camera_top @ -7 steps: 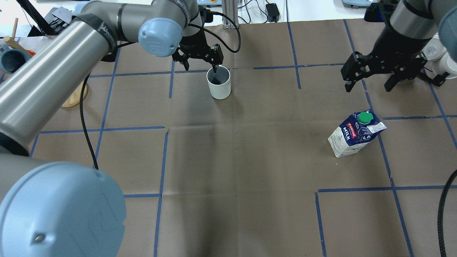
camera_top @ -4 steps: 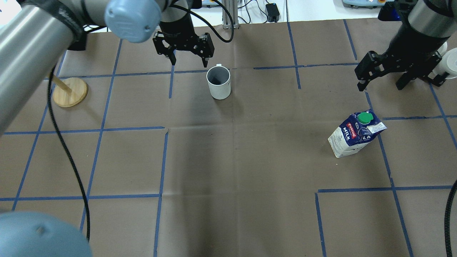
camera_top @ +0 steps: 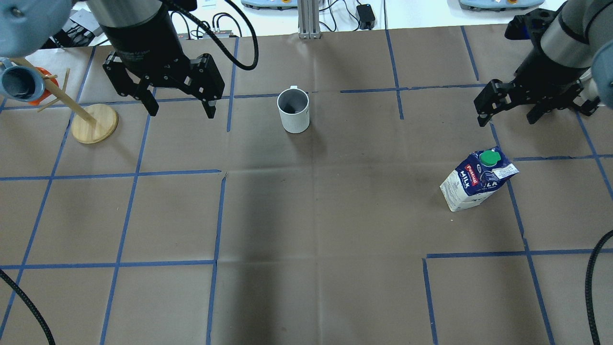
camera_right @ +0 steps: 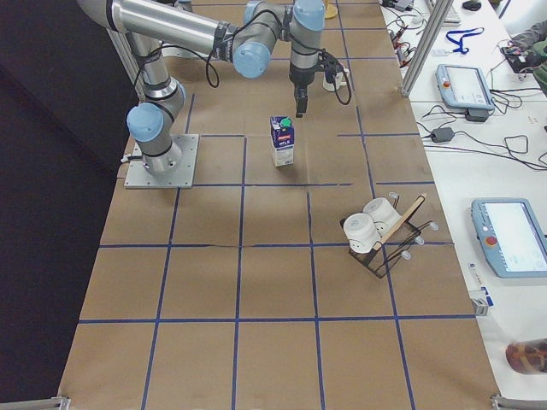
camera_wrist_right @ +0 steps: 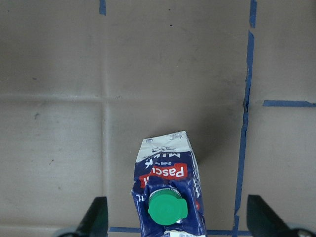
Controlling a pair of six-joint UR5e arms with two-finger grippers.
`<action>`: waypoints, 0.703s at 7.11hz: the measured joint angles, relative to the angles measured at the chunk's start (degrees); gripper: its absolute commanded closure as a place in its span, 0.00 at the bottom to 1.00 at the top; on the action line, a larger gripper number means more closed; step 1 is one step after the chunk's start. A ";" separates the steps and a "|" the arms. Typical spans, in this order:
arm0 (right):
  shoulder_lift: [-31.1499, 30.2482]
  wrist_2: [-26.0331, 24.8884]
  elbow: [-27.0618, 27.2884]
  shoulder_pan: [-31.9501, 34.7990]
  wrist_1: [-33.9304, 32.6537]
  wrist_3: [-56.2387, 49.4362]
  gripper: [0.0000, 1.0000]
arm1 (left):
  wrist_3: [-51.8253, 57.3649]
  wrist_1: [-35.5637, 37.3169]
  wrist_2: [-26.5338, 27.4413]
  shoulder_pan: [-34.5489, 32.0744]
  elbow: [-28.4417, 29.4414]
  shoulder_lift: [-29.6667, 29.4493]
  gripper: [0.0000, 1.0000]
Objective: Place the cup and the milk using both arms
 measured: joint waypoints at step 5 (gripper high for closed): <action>-0.41 0.04 6.66 0.16 -5.39 -3.21 0.00 | 0.15 9.94 -0.20 3.06 -15.24 8.46 0.01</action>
